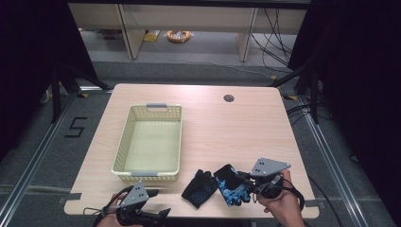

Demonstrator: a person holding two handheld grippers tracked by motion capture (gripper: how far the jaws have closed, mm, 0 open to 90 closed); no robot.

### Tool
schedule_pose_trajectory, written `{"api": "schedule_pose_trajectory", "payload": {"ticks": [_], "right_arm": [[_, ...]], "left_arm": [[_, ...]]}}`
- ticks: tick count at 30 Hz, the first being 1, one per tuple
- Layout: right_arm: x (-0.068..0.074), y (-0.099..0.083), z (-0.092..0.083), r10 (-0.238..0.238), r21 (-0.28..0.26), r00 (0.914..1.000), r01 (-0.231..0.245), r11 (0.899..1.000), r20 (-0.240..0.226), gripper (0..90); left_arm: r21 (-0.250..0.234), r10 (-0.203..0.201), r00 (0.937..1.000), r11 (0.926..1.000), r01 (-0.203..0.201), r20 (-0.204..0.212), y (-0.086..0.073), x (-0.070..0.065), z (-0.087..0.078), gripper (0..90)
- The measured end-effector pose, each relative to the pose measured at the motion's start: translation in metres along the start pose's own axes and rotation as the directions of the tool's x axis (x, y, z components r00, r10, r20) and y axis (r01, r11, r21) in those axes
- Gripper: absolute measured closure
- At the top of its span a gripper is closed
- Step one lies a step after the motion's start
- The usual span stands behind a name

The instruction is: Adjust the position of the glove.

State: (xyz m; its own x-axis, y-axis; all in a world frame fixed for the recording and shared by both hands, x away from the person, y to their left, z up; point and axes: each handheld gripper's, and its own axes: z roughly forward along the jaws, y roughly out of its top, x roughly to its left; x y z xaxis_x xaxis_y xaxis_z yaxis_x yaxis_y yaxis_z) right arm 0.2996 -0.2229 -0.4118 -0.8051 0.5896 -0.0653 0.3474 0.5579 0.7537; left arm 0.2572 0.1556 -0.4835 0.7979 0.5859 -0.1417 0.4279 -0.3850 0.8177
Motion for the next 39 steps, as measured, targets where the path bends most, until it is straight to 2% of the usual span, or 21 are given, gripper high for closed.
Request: {"api": "schedule_pose_trajectory", "payload": {"ticks": [1, 3, 6, 7, 9, 10, 11, 12, 15, 17, 19, 22, 24, 27, 30, 32, 34, 35, 36, 37, 39], "right_arm": [[0.003, 0.005, 0.006, -0.027, -0.002, 0.9993, 0.027, 1.0, -0.026, 87.1], [0.006, 0.008, 0.012, -0.037, -0.003, 0.9979, 0.037, 0.999, -0.053, 87.1], [0.01, 0.01, 0.017, -0.032, 0.005, 0.9961, 0.033, 0.999, -0.082, 87.0], [0.013, 0.013, 0.022, -0.059, -0.004, 0.9928, 0.058, 0.998, -0.104, 87.1], [0.014, 0.014, 0.025, -0.065, -0.006, 0.9917, 0.065, 0.998, -0.111, 87.1], [0.017, 0.016, 0.03, -0.085, -0.002, 0.9875, 0.085, 0.996, -0.133, 87.0], [0.018, 0.017, 0.032, -0.091, -0.007, 0.9864, 0.091, 0.996, -0.137, 87.0], [0.02, 0.018, 0.035, -0.098, 0.001, 0.9832, 0.099, 0.995, -0.154, 87.0], [0.024, 0.019, 0.042, -0.096, 0.001, 0.9787, 0.098, 0.995, -0.181, 87.0], [0.026, 0.02, 0.047, -0.109, 0.004, 0.9753, 0.111, 0.994, -0.192, 87.0], [0.029, 0.021, 0.049, -0.089, 0.021, 0.9768, 0.095, 0.995, -0.195, 87.0], [0.032, 0.023, 0.054, -0.103, 0.025, 0.9718, 0.11, 0.994, -0.212, 87.0], [0.033, 0.025, 0.056, -0.119, 0.017, 0.966, 0.126, 0.992, -0.23, 87.0], [0.035, 0.026, 0.058, -0.111, 0.015, 0.9646, 0.118, 0.993, -0.239, 87.0], [0.035, 0.032, 0.061, -0.134, 0.01, 0.9593, 0.141, 0.99, -0.249, 87.1], [0.035, 0.034, 0.062, -0.134, 0.014, 0.9583, 0.142, 0.99, -0.252, 87.1], [0.034, 0.036, 0.063, -0.151, 0.009, 0.9551, 0.158, 0.987, -0.255, 87.1], [0.033, 0.038, 0.064, -0.163, 0.004, 0.9548, 0.169, 0.986, -0.249, 87.1], [0.032, 0.042, 0.067, -0.149, 0.032, 0.9594, 0.161, 0.986, -0.239, 87.1], [0.03, 0.044, 0.07, -0.166, 0.033, 0.9561, 0.178, 0.983, -0.242, 87.1], [0.029, 0.045, 0.072, -0.167, 0.037, 0.9554, 0.181, 0.983, -0.244, 87.1]], "left_arm": [[-0.01, 0.021, 0.9997, 0.9997, -0.021, 0.009, 0.009, -0.001, 0.003, 26.3], [-0.017, 0.001, 0.9999, 0.9999, 0.0, 0.017, 0.013, -0.004, 0.006, 28.5], [-0.007, 0.041, 0.9987, 0.9991, -0.041, 0.031, 0.024, -0.005, 0.01, 28.7], [-0.023, 0.038, 0.9988, 0.9991, -0.037, 0.032, 0.027, -0.007, 0.012, 30.2], [-0.025, 0.036, 0.9987, 0.9991, -0.035, 0.035, 0.034, -0.01, 0.016, 30.8], [-0.008, 0.065, 0.9972, 0.9979, -0.065, 0.038, 0.036, -0.008, 0.016, 32.4], [-0.034, 0.06, 0.9972, 0.9977, -0.059, 0.045, 0.041, -0.01, 0.02, 32.6], [-0.018, 0.057, 0.9976, 0.9982, -0.056, 0.041, 0.043, -0.011, 0.021, 32.8], [-0.032, 0.061, 0.997, 0.9977, -0.06, 0.048, 0.047, -0.012, 0.025, 36.3], [-0.023, 0.084, 0.9949, 0.9963, -0.083, 0.056, 0.052, -0.013, 0.031, 39.3], [-0.037, 0.081, 0.9948, 0.9962, -0.079, 0.061, 0.054, -0.016, 0.034, 40.2], [-0.037, 0.118, 0.9896, 0.9927, -0.115, 0.083, 0.059, -0.021, 0.041, 43.7], [-0.028, 0.116, 0.9901, 0.9931, -0.114, 0.08, 0.06, -0.023, 0.042, 46.3], [-0.004, 0.169, 0.9818, 0.9856, -0.169, 0.086, 0.063, -0.023, 0.047, 49.5], [0.024, 0.146, 0.9842, 0.9886, -0.149, 0.1, 0.061, -0.023, 0.052, 54.9], [0.036, 0.15, 0.9842, 0.9873, -0.154, 0.094, 0.061, -0.022, 0.053, 56.6], [0.046, 0.141, 0.9833, 0.9881, -0.147, 0.115, 0.06, -0.021, 0.056, 58.3], [0.055, 0.127, 0.9844, 0.9894, -0.134, 0.122, 0.06, -0.021, 0.057, 60.2], [0.072, 0.087, 0.9867, 0.9926, -0.097, 0.138, 0.058, -0.02, 0.059, 63.7], [0.075, 0.051, 0.9874, 0.9952, -0.063, 0.149, 0.058, -0.021, 0.06, 64.2], [0.081, 0.037, 0.9865, 0.9954, -0.051, 0.16, 0.057, -0.02, 0.061, 64.8]]}}
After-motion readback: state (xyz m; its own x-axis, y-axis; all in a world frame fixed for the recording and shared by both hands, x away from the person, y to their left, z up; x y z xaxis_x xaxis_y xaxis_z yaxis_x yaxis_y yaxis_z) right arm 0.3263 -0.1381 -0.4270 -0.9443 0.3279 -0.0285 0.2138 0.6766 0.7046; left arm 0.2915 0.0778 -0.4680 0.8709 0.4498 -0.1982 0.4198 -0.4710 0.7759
